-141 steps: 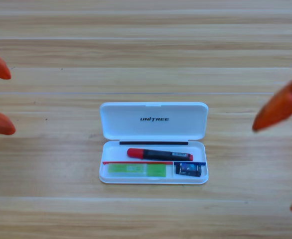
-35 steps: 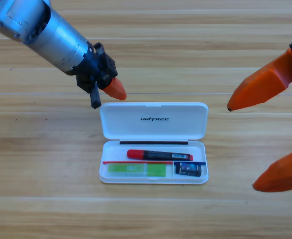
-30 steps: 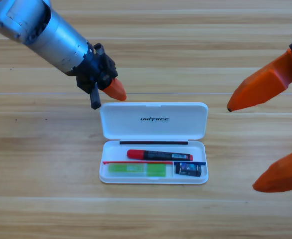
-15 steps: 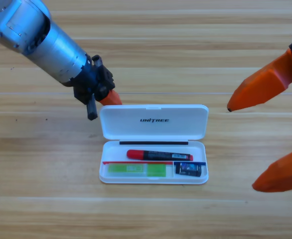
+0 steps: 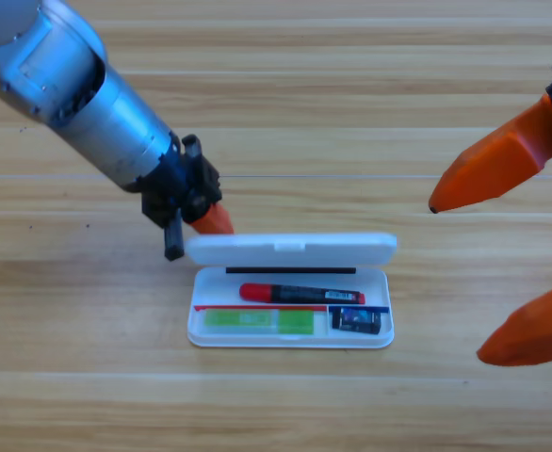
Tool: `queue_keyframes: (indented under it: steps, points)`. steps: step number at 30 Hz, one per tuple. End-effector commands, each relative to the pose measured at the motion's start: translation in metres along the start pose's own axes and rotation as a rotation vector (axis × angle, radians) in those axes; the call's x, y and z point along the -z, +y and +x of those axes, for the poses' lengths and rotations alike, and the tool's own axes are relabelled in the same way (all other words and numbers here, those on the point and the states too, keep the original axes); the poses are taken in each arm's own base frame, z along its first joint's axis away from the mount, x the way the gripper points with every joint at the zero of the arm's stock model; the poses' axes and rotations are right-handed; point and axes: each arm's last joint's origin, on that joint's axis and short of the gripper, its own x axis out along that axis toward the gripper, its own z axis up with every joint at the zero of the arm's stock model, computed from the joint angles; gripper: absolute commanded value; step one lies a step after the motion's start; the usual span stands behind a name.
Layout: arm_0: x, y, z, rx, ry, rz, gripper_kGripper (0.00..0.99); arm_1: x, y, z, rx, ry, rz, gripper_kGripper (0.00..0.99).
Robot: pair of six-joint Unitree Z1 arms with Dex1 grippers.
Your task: Clean up eraser and pencils
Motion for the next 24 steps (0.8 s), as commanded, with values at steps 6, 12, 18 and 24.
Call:
queue_keyframes:
  steps: [6,12,18,24]
  points:
    - [-0.007,-0.029,-0.003,0.032,0.019,0.039,0.0,0.007,-0.01,0.009,-0.004,0.022,0.043,0.969]
    - [-0.013,-0.038,-0.003,0.041,0.014,0.05,0.0,0.006,-0.011,0.009,-0.007,0.021,0.046,0.969]
    - [-0.015,-0.044,0.002,0.054,0.019,0.063,0.0,0.006,-0.011,0.01,-0.008,0.02,0.048,0.969]
    - [-0.015,-0.048,0.008,0.061,0.032,0.077,0.0,0.005,-0.012,0.01,-0.011,0.019,0.049,0.969]
